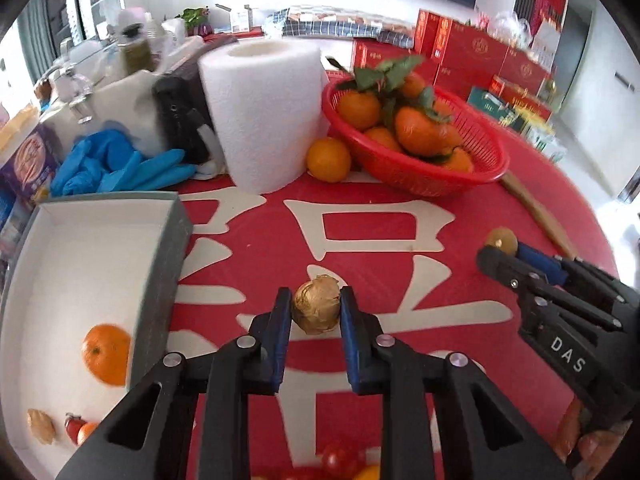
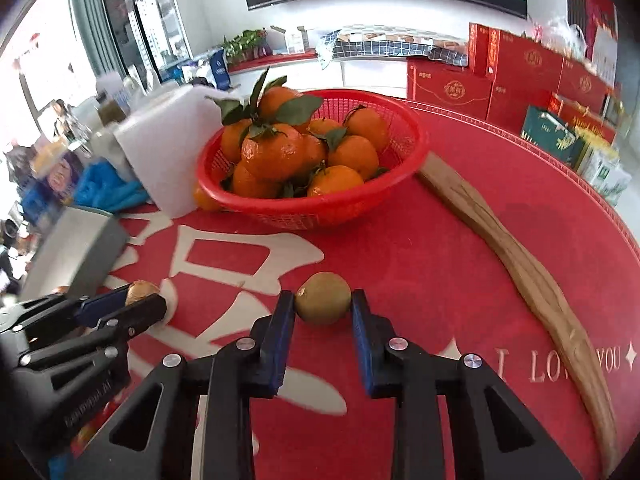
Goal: Organize fruits
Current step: 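Grasp a dried fruit with the left tool while the right tool grasps a kiwi, then lower the dried fruit and kiwi into the white tray and release both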
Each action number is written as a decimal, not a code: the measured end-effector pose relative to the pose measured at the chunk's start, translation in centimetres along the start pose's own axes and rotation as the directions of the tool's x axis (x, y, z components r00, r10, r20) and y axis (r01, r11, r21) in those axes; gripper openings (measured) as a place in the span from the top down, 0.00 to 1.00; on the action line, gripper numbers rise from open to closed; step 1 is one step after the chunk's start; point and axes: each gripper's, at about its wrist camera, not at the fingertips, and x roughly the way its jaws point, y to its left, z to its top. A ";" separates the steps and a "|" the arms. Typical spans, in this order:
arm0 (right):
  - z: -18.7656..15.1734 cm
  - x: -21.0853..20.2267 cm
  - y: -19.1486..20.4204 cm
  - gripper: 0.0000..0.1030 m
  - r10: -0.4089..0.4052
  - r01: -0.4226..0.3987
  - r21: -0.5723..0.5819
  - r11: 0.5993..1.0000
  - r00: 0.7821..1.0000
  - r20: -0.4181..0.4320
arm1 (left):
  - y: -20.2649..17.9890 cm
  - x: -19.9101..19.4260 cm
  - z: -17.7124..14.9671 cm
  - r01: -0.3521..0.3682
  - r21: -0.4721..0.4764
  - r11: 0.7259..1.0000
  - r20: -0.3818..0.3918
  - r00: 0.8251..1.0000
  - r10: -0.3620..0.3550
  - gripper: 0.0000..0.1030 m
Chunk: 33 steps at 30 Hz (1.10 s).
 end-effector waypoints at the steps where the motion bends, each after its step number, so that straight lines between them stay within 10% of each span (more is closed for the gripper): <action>1: -0.1 -0.6 -0.2 0.71 0.007 -0.007 -0.002 1.000 1.000 0.003 | 0.5 -0.8 -0.2 0.010 -0.014 1.000 0.011 1.000 -0.010 0.75; 20: -0.6 -4.5 7.3 0.71 0.185 -0.182 -0.126 0.975 0.983 0.008 | 7.4 -10.6 -4.6 -0.141 -0.111 0.984 0.181 0.970 0.159 0.75; 33: -1.5 -3.1 17.5 0.71 0.256 -0.269 -0.279 0.922 0.963 -0.082 | 15.4 -10.7 -8.1 -0.210 -0.273 0.939 0.136 0.958 0.254 0.75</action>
